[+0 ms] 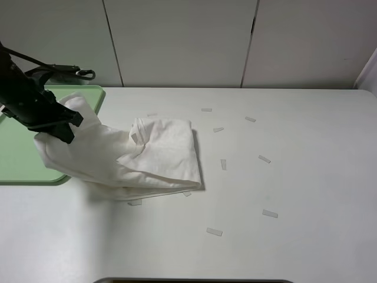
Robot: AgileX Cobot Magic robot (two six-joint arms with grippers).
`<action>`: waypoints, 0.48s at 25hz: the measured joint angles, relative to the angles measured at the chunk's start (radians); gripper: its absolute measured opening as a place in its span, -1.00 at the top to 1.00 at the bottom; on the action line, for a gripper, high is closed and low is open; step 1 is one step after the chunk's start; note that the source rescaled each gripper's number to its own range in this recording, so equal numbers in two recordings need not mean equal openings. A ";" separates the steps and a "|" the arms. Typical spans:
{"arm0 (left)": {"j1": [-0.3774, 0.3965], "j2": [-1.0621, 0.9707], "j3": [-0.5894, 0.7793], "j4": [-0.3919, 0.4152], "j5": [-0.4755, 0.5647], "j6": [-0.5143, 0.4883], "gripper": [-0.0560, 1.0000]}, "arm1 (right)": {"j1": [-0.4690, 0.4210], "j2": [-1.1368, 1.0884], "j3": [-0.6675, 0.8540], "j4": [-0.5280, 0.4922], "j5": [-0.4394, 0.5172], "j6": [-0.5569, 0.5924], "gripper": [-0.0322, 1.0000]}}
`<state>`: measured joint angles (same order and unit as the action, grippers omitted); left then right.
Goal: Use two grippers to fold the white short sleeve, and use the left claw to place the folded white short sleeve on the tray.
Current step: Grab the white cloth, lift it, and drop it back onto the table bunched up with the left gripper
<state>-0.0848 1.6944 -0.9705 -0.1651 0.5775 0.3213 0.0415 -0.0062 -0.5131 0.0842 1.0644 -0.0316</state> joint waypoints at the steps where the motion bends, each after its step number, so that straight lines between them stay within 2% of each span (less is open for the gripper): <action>1: -0.007 -0.001 -0.002 -0.009 -0.001 0.000 0.68 | 0.000 0.000 0.000 0.002 0.000 0.000 -1.00; 6: -0.069 -0.002 -0.005 -0.078 -0.018 0.028 0.68 | 0.000 0.000 0.000 0.004 -0.001 0.000 -1.00; 12: -0.246 -0.002 -0.005 -0.217 -0.111 0.042 0.68 | 0.000 0.000 0.000 0.006 -0.001 0.000 -1.00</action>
<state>-0.3305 1.6924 -0.9750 -0.3820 0.4665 0.3635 0.0415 -0.0062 -0.5131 0.0902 1.0632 -0.0316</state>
